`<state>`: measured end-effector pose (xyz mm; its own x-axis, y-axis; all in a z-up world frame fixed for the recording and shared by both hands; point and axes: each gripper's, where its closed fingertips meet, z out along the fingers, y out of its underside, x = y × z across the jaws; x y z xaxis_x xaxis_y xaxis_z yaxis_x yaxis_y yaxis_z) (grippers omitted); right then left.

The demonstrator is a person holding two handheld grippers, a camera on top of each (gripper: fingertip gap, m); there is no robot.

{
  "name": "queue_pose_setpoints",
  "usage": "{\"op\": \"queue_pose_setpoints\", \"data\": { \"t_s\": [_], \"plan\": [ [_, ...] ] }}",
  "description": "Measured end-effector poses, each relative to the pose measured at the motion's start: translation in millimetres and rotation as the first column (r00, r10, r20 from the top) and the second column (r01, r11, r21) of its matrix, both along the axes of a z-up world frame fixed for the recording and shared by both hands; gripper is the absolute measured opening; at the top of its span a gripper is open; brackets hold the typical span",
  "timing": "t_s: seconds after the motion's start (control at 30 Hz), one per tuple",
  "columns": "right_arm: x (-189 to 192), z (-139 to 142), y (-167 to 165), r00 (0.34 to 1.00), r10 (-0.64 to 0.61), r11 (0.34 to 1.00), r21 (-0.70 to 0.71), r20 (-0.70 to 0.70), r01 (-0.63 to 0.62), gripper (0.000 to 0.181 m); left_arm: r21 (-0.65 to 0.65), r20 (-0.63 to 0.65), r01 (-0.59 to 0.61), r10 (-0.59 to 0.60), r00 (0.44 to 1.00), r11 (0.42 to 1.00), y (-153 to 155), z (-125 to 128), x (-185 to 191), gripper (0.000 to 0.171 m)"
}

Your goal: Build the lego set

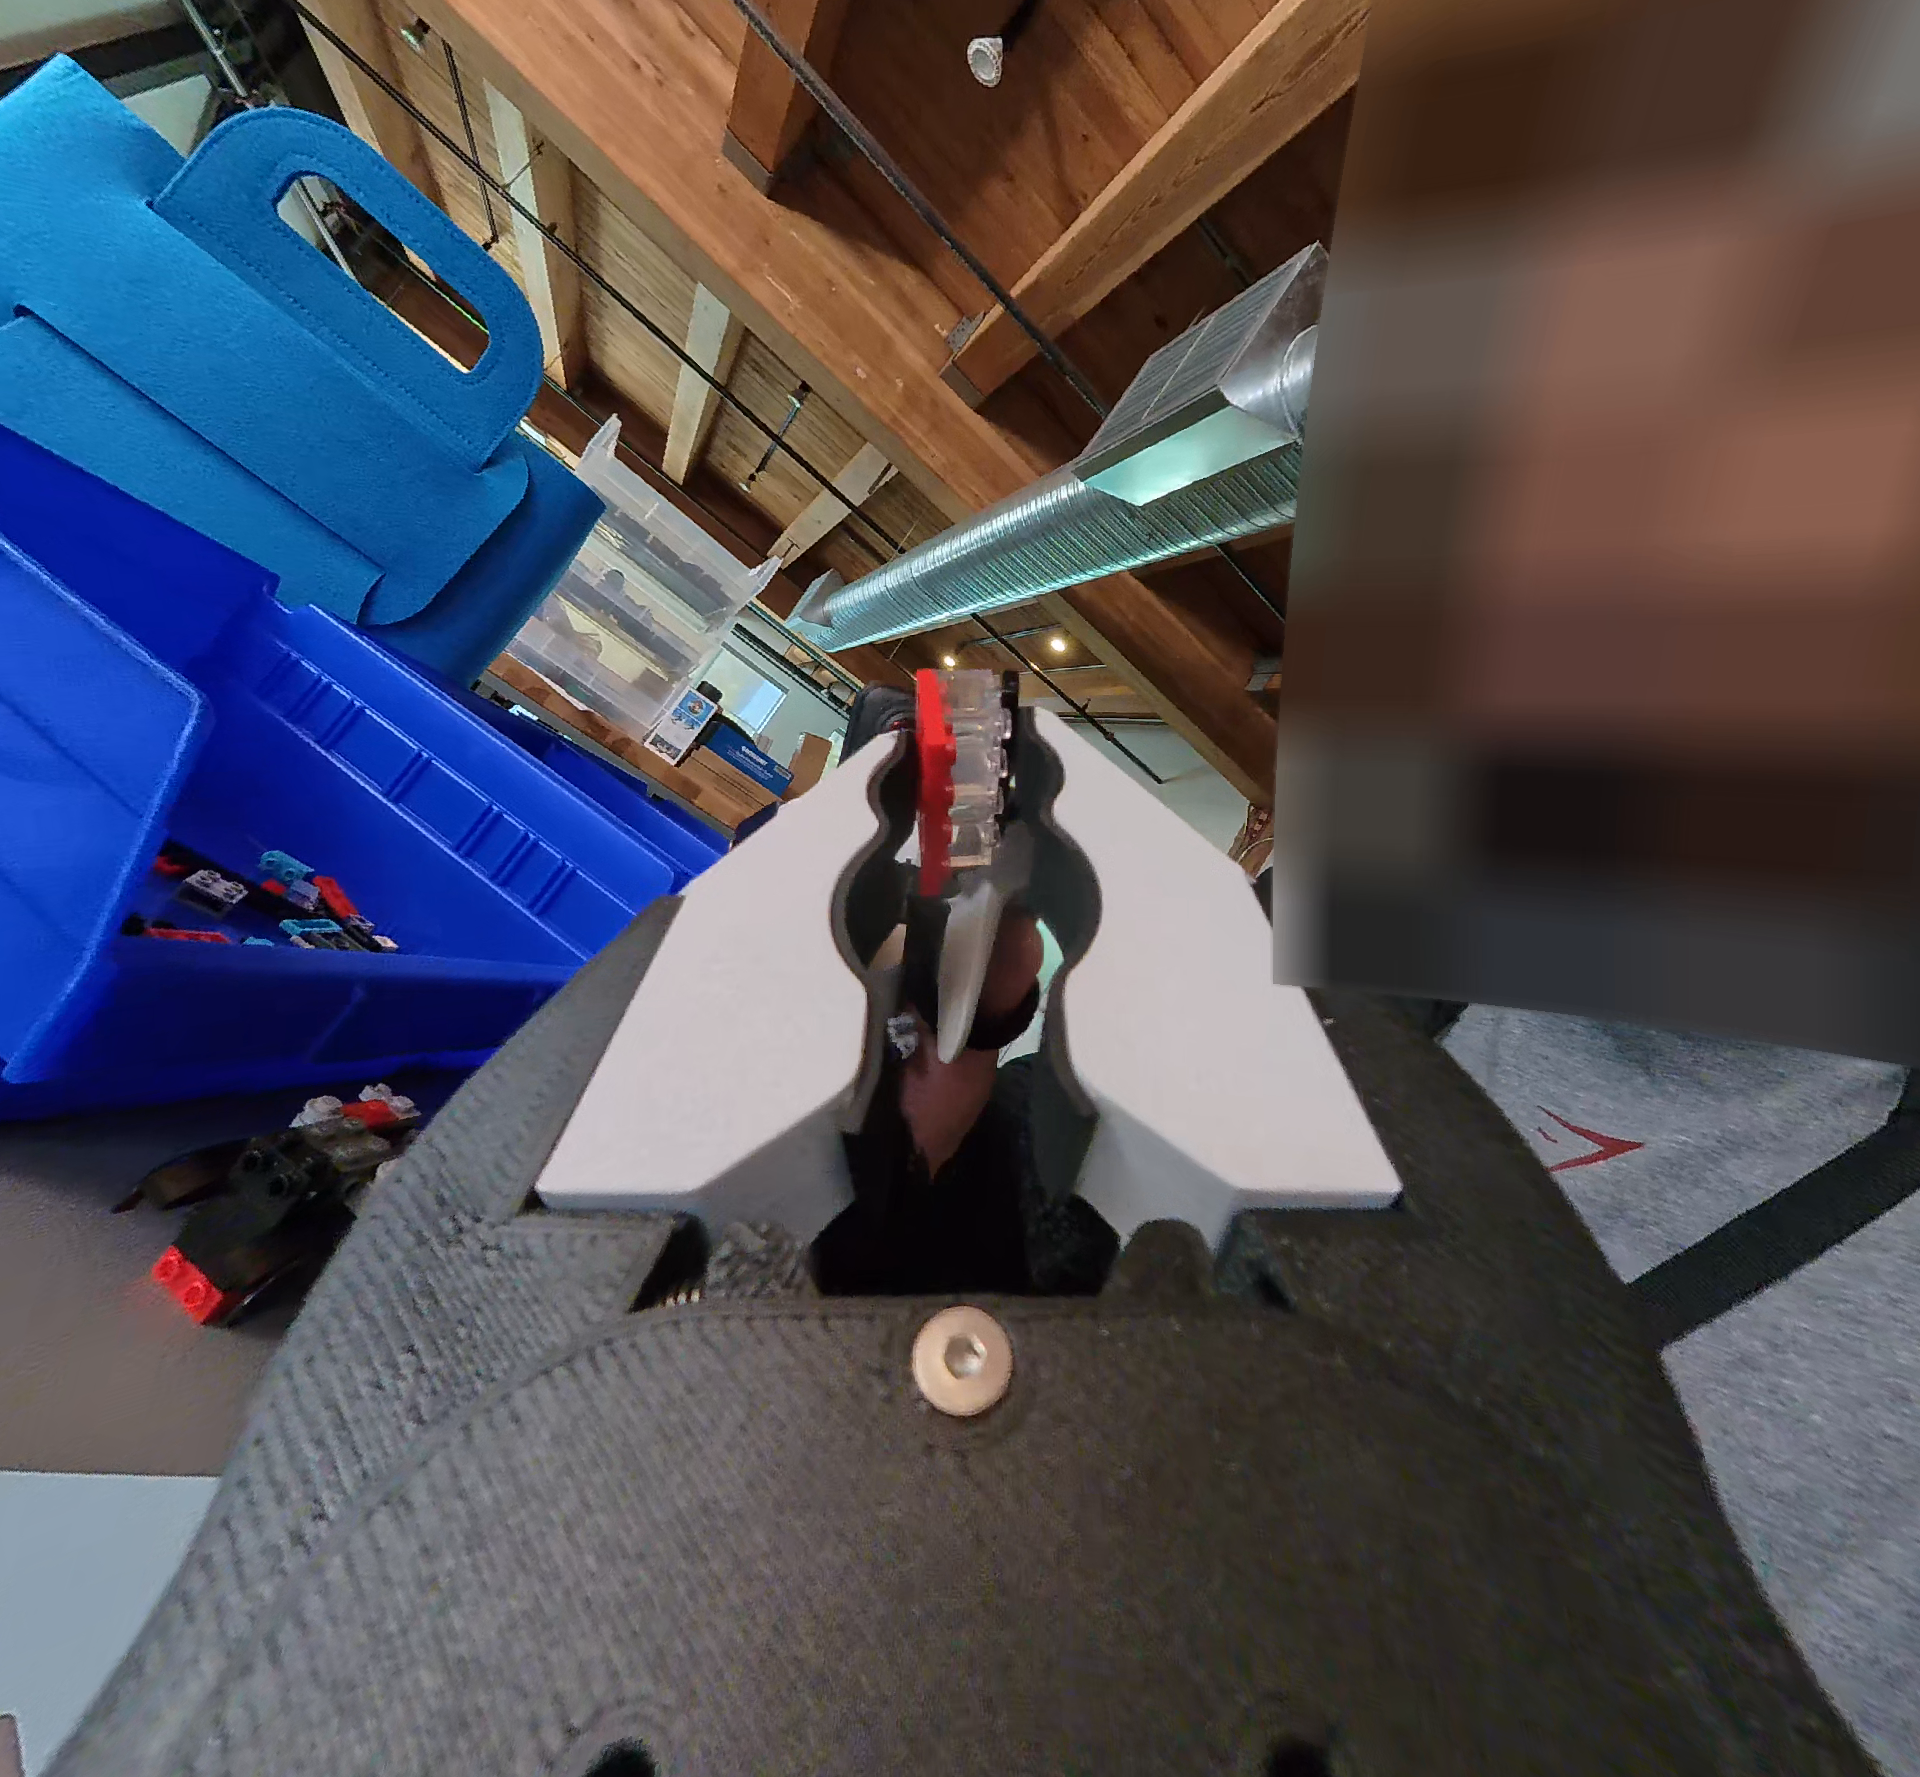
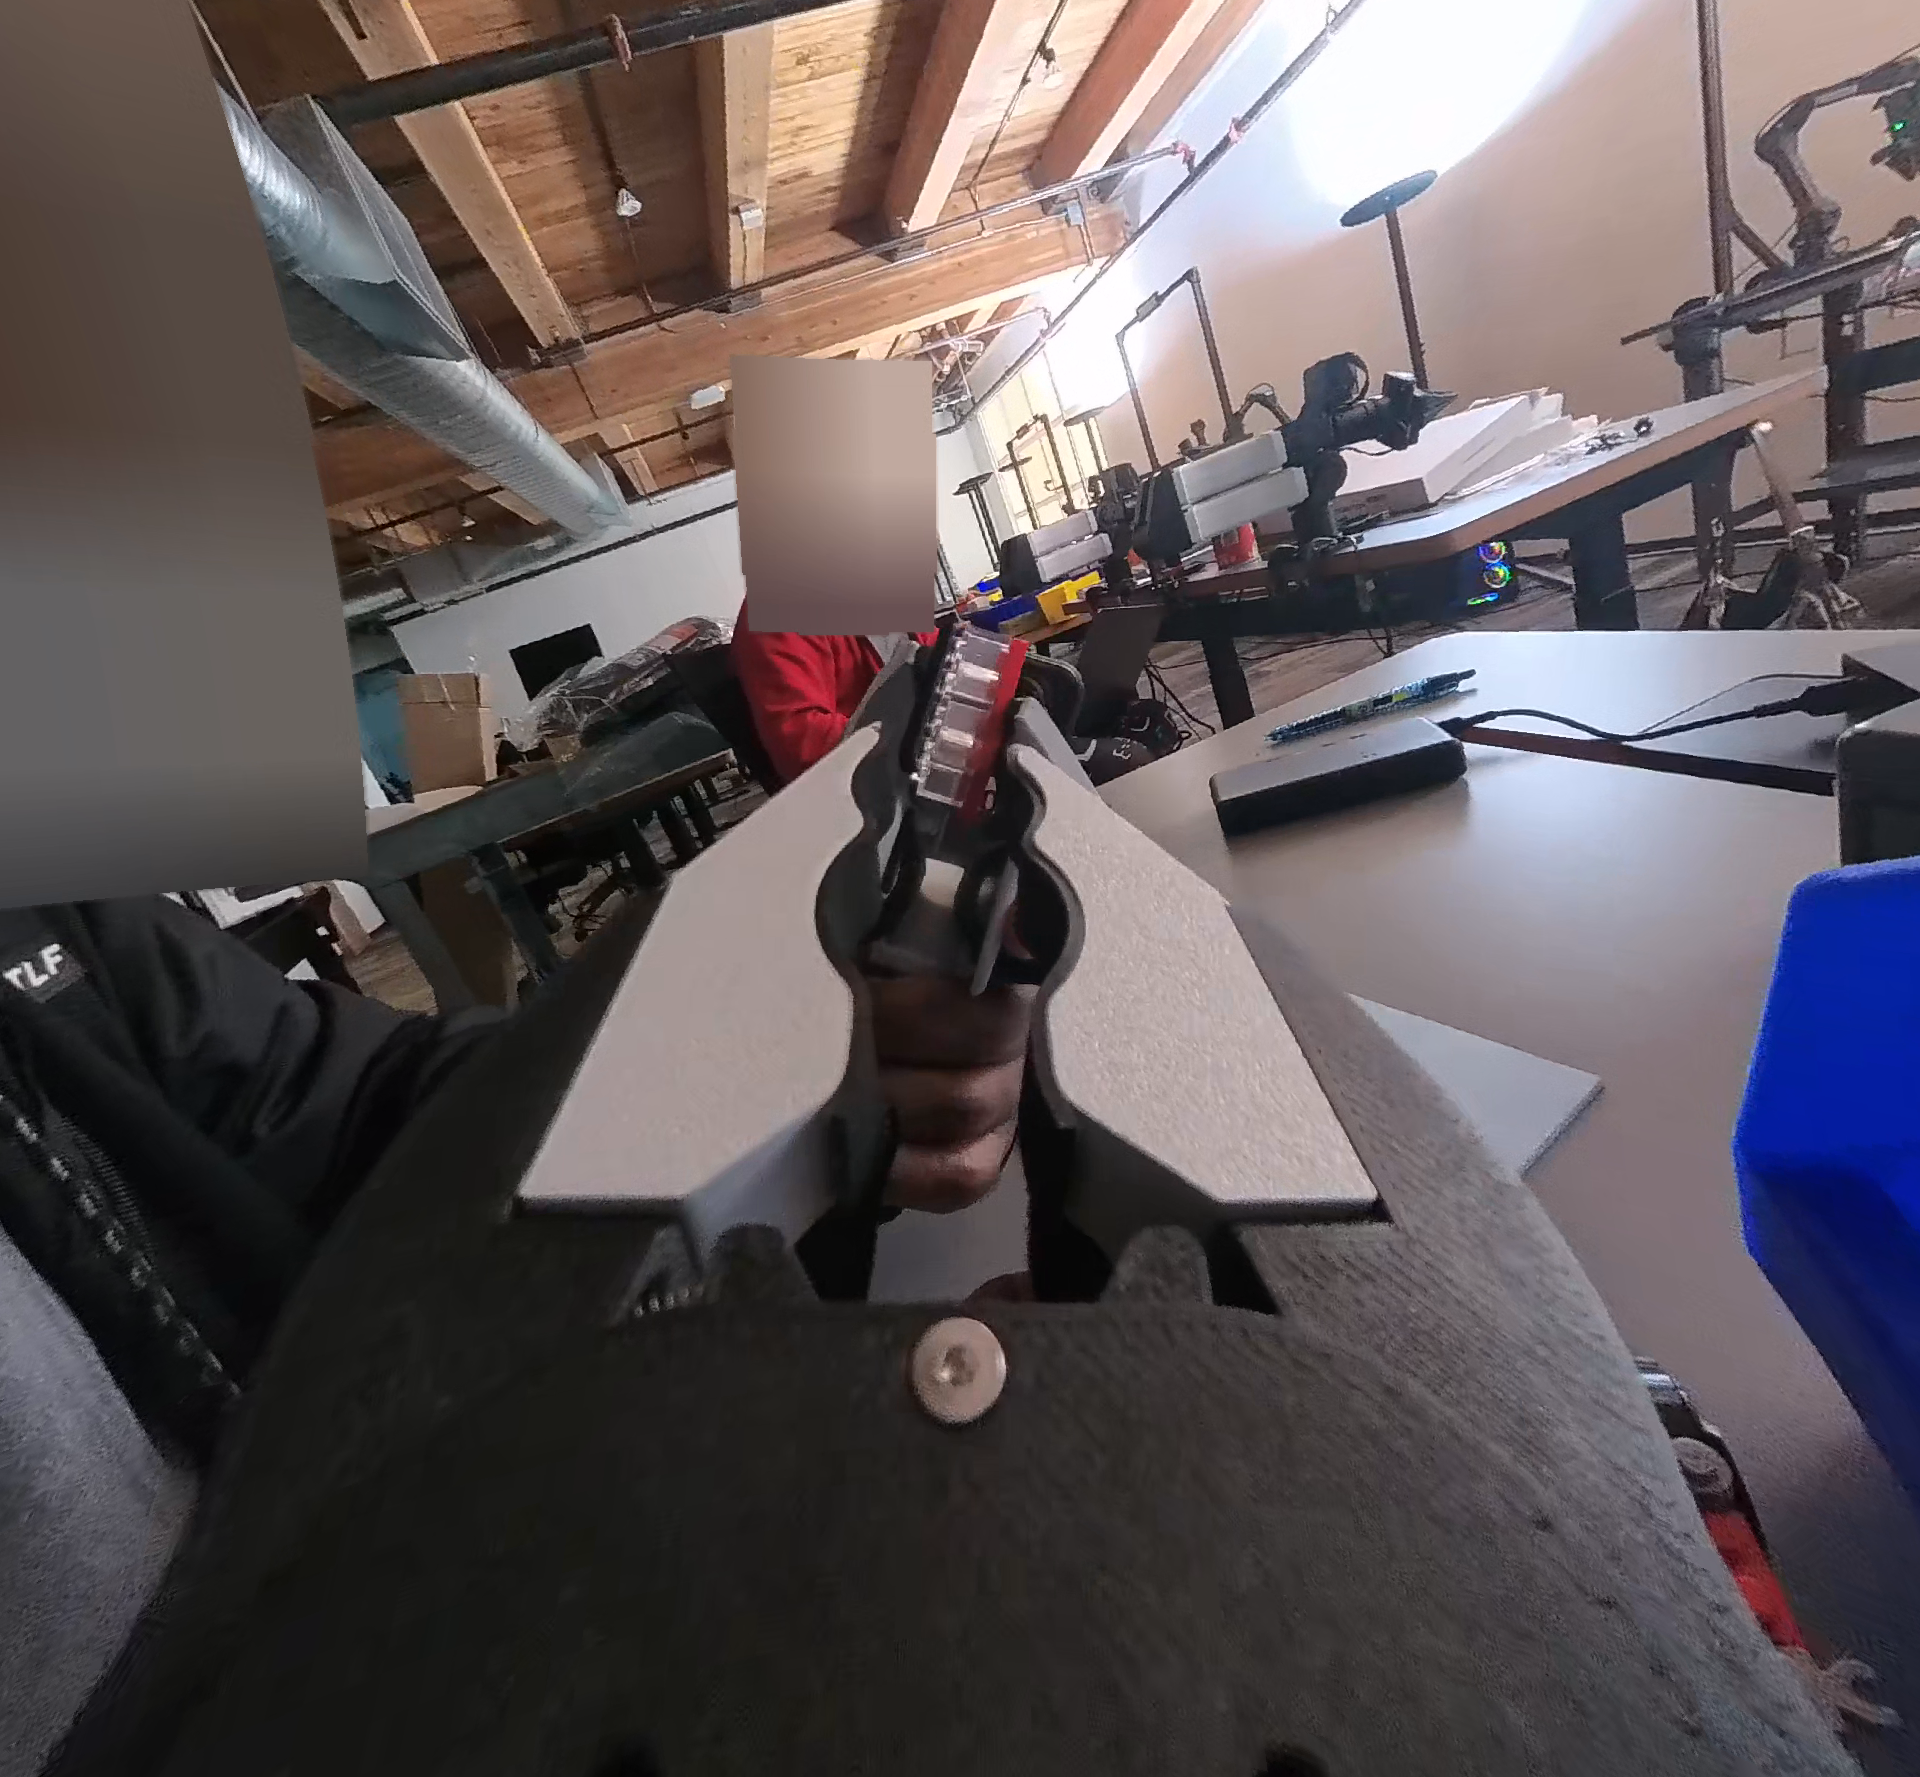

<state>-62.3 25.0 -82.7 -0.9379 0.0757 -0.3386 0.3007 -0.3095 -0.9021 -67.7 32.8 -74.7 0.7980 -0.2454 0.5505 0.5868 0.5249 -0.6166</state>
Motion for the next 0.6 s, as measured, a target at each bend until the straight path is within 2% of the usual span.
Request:
{"op": "queue_pose_setpoints", "data": {
  "t_s": [0.6],
  "plan": [
    [-0.7,-0.7,0.0,0.999,-0.026,1.0,-0.001,-0.02,0.026,0.018,0.024,0.031,0.039,-0.04,0.999,0.999,-0.3,0.4,0.7,0.021]
  ]
}}
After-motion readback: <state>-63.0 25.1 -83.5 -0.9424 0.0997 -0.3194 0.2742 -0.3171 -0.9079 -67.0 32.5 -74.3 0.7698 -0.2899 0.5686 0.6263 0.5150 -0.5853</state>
